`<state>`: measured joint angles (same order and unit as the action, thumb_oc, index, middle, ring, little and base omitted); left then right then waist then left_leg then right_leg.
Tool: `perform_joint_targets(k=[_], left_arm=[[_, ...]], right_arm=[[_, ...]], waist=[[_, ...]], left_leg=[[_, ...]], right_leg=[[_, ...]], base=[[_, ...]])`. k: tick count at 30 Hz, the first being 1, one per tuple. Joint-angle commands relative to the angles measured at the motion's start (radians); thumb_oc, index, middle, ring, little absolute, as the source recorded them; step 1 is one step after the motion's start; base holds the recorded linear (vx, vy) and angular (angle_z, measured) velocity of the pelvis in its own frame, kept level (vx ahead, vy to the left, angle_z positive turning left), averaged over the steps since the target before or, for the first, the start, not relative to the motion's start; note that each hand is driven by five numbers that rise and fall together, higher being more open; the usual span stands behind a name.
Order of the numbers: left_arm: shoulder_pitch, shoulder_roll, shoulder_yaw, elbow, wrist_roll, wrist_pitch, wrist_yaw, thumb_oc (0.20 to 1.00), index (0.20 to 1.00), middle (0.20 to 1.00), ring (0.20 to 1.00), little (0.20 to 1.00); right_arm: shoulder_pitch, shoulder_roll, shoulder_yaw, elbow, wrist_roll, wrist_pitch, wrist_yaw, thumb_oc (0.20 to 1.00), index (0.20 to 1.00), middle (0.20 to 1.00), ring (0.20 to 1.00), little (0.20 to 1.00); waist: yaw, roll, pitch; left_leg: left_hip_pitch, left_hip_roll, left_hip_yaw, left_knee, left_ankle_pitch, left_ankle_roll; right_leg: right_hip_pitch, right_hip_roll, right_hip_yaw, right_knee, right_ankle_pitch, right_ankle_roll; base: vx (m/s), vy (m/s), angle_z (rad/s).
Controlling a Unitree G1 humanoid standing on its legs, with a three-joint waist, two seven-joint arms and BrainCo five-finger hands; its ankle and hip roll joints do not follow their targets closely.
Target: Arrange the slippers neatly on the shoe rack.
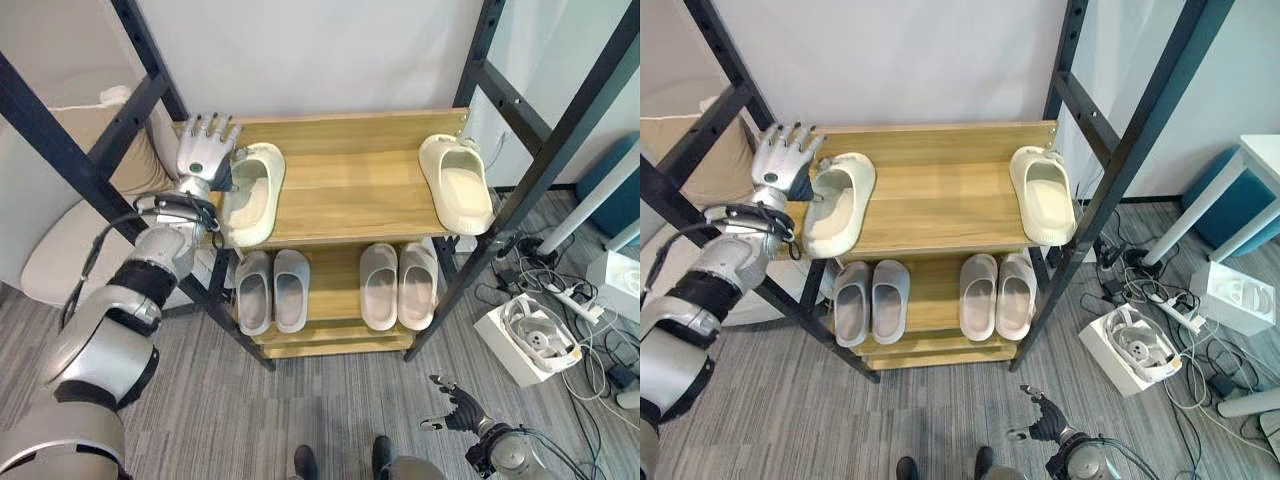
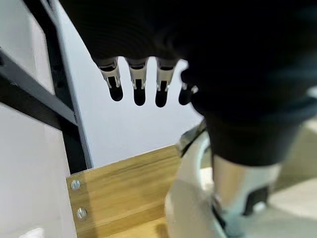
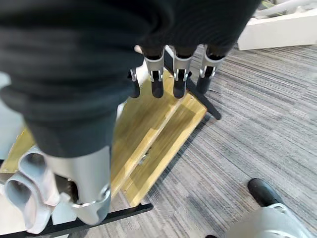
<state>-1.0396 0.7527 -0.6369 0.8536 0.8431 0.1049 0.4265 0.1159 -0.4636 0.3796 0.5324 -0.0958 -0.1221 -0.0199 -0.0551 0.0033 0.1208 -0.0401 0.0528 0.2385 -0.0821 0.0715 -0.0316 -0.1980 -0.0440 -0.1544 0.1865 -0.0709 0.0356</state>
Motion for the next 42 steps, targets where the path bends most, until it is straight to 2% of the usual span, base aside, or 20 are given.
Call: perform_joint_targets(k=[1, 4, 5, 6, 7, 14, 17, 19, 21, 25, 32, 37, 42], left_arm=[[-0.131, 0.013, 0.004, 0.094, -0.040, 0.037, 0.014, 1.000, 1.000, 1.000, 1.000, 1.000], [-0.184, 0.007, -0.021, 0.137, -0.066, 0.035, 0.014, 1.000, 1.000, 1.000, 1.000, 1.000], [-0.195, 0.006, -0.025, 0.142, -0.072, 0.034, 0.014, 0.931, 0.931, 0.931, 0.931, 0.931], [-0.210, 0.004, -0.031, 0.140, -0.080, 0.034, 0.013, 0.310, 0.310, 0.310, 0.310, 0.310], [-0.221, 0.004, -0.037, 0.141, -0.084, 0.032, 0.010, 0.200, 0.200, 0.200, 0.200, 0.200], [-0.237, -0.005, -0.044, 0.157, -0.120, 0.021, 0.003, 0.200, 0.200, 0.200, 0.200, 0.200], [-0.199, -0.019, -0.016, 0.056, -0.130, 0.003, 0.004, 0.200, 0.200, 0.200, 0.200, 0.200], [-0.161, -0.068, 0.002, -0.056, -0.089, 0.002, -0.003, 0.200, 0.200, 0.200, 0.200, 0.200], [-0.152, -0.114, -0.014, -0.072, -0.053, 0.001, -0.023, 0.200, 0.200, 0.200, 0.200, 0.200], [-0.173, -0.200, -0.042, -0.003, -0.045, 0.008, -0.038, 0.200, 0.200, 0.200, 0.200, 0.200], [-0.262, -0.282, -0.066, 0.146, -0.105, 0.024, -0.028, 0.200, 0.200, 0.200, 0.200, 0.200], [-0.309, -0.314, -0.078, 0.257, -0.121, 0.042, -0.020, 0.200, 0.200, 0.200, 0.200, 0.200], [-0.339, -0.327, -0.037, 0.348, -0.203, 0.055, 0.001, 0.200, 0.200, 0.200, 0.200, 0.200]], right_arm=[[-0.025, 0.006, 0.003, -0.054, 0.035, -0.037, -0.020, 1.000, 1.000, 1.000, 1.000, 1.000], [-0.034, 0.004, 0.009, -0.056, 0.039, -0.036, -0.018, 1.000, 1.000, 1.000, 1.000, 1.000], [-0.036, 0.004, 0.010, -0.058, 0.039, -0.036, -0.019, 1.000, 1.000, 1.000, 1.000, 1.000], [-0.039, 0.006, 0.014, -0.062, 0.041, -0.034, -0.021, 1.000, 1.000, 1.000, 1.000, 1.000], [-0.041, 0.007, 0.013, -0.066, 0.046, -0.034, -0.020, 1.000, 1.000, 1.000, 1.000, 1.000], [-0.044, 0.009, 0.015, -0.073, 0.059, -0.032, -0.020, 1.000, 1.000, 1.000, 1.000, 1.000], [-0.038, 0.018, 0.014, -0.069, 0.060, -0.033, -0.020, 1.000, 1.000, 1.000, 1.000, 1.000], [-0.044, 0.028, 0.007, -0.063, 0.060, -0.026, -0.026, 1.000, 1.000, 1.000, 1.000, 1.000], [-0.044, 0.030, 0.001, -0.073, 0.066, -0.020, -0.022, 1.000, 1.000, 1.000, 1.000, 1.000], [-0.023, 0.025, -0.009, -0.099, 0.072, -0.008, -0.020, 1.000, 1.000, 1.000, 1.000, 1.000], [0.014, 0.001, -0.025, -0.116, 0.074, 0.000, -0.024, 1.000, 1.000, 1.000, 1.000, 1.000], [0.026, -0.018, -0.025, -0.132, 0.077, -0.001, -0.020, 1.000, 1.000, 1.000, 1.000, 1.000], [0.043, -0.028, -0.032, -0.150, 0.079, -0.005, -0.019, 1.000, 1.000, 1.000, 1.000, 1.000]], waist=[[-0.011, -0.058, 0.015], [-0.012, -0.064, 0.025], [-0.013, -0.066, 0.027], [-0.013, -0.068, 0.033], [-0.013, -0.070, 0.036], [-0.014, -0.072, 0.045], [-0.012, -0.069, 0.041], [-0.011, -0.064, 0.035], [-0.016, -0.057, 0.028], [-0.040, -0.044, 0.014], [-0.073, -0.022, 0.003], [-0.092, -0.019, -0.008], [-0.107, -0.018, -0.020]], left_leg=[[0.037, -0.034, -0.037, -0.005, -0.083, -0.004], [0.026, -0.032, -0.032, -0.005, -0.079, -0.002], [0.025, -0.032, -0.030, -0.005, -0.079, -0.002], [0.023, -0.032, -0.026, -0.005, -0.078, -0.001], [0.019, -0.032, -0.023, -0.005, -0.077, 0.000], [0.015, -0.030, -0.014, -0.005, -0.078, 0.001], [0.020, -0.033, -0.016, -0.005, -0.085, 0.001], [0.031, -0.035, -0.019, -0.005, -0.091, 0.002], [0.043, -0.034, -0.017, -0.005, -0.096, 0.002], [0.064, -0.032, -0.006, -0.005, -0.101, -0.001], [0.083, -0.024, 0.020, -0.005, -0.099, -0.009], [0.092, -0.016, 0.032, -0.005, -0.099, -0.017], [0.097, -0.006, 0.040, -0.005, -0.092, -0.023]], right_leg=[[0.126, -0.086, -0.018, -0.242, 0.192, 0.141], [0.112, -0.084, -0.010, -0.239, 0.195, 0.142], [0.110, -0.084, -0.009, -0.239, 0.195, 0.142], [0.103, -0.083, -0.005, -0.237, 0.196, 0.143], [0.096, -0.082, -0.001, -0.236, 0.197, 0.143], [0.083, -0.082, 0.004, -0.234, 0.199, 0.144], [0.091, -0.084, -0.004, -0.237, 0.195, 0.143], [0.105, -0.086, -0.007, -0.240, 0.190, 0.142], [0.115, -0.086, -0.005, -0.241, 0.187, 0.140], [0.127, -0.084, 0.006, -0.242, 0.184, 0.140], [0.124, -0.075, 0.035, -0.238, 0.183, 0.135], [0.126, -0.068, 0.042, -0.241, 0.182, 0.133], [0.127, -0.060, 0.048, -0.242, 0.182, 0.129]], base=[[-0.01, 0.009, -0.03], [0.00, 0.001, -0.02], [-0.02, 0.010, -0.14], [0.00, 0.013, -0.15], [-0.01, 0.013, -0.13], [0.00, 0.002, -0.03], [0.01, -0.010, 0.00], [0.02, -0.042, 0.06], [0.03, -0.039, -0.04], [0.05, -0.042, -0.04], [0.03, -0.051, -0.17], [0.04, -0.053, -0.22], [0.03, -0.042, -0.09]])
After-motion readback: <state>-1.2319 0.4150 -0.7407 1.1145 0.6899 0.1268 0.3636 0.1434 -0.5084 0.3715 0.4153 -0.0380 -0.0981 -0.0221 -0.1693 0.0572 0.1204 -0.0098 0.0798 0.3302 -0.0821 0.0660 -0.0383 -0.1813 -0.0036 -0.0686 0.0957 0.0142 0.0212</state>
